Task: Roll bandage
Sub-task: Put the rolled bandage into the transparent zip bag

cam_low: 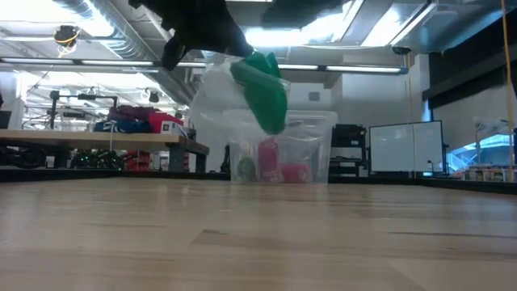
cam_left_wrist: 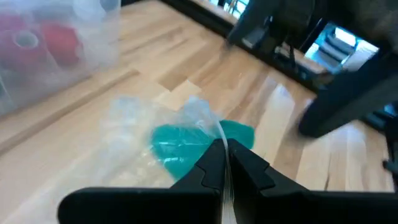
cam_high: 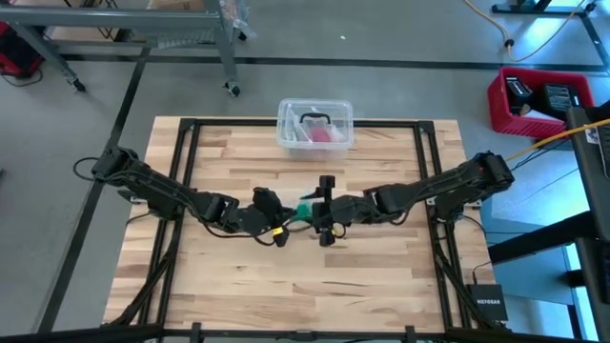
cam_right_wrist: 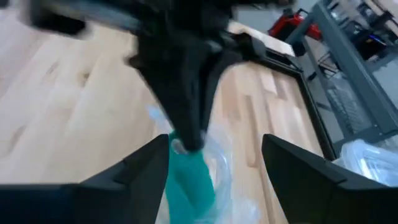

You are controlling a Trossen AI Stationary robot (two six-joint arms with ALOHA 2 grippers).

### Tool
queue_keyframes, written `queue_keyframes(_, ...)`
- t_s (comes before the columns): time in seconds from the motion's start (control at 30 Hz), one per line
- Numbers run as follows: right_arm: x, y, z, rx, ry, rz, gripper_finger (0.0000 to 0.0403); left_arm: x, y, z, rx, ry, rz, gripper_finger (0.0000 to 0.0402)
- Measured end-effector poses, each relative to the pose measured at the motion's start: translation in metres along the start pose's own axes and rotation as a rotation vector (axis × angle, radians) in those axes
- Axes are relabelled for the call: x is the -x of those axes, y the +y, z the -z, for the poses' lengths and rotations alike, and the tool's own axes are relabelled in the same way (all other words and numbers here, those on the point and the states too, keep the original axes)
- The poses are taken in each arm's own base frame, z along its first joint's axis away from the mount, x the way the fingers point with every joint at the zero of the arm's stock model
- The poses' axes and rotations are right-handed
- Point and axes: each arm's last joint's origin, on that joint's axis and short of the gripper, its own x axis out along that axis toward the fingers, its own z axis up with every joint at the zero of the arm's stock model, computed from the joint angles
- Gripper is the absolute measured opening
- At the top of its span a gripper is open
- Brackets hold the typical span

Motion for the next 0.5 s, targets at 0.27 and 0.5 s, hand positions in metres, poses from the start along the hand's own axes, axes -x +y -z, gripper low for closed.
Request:
queue_keyframes(0.27, 0.023, 0.012, -0.007, 0.125, 0.167, -0.171, 0.0219, 0.001, -0.001, 0.001, 0.002, 0.001, 0.003, 0.0005)
queue_keyframes(0.5, 0.005, 0.019, 0.007, 0.149, 0.160, -0.085, 0.0063, 0.004, -0.008, 0.000, 0.019, -0.027, 0.045, 0.0005)
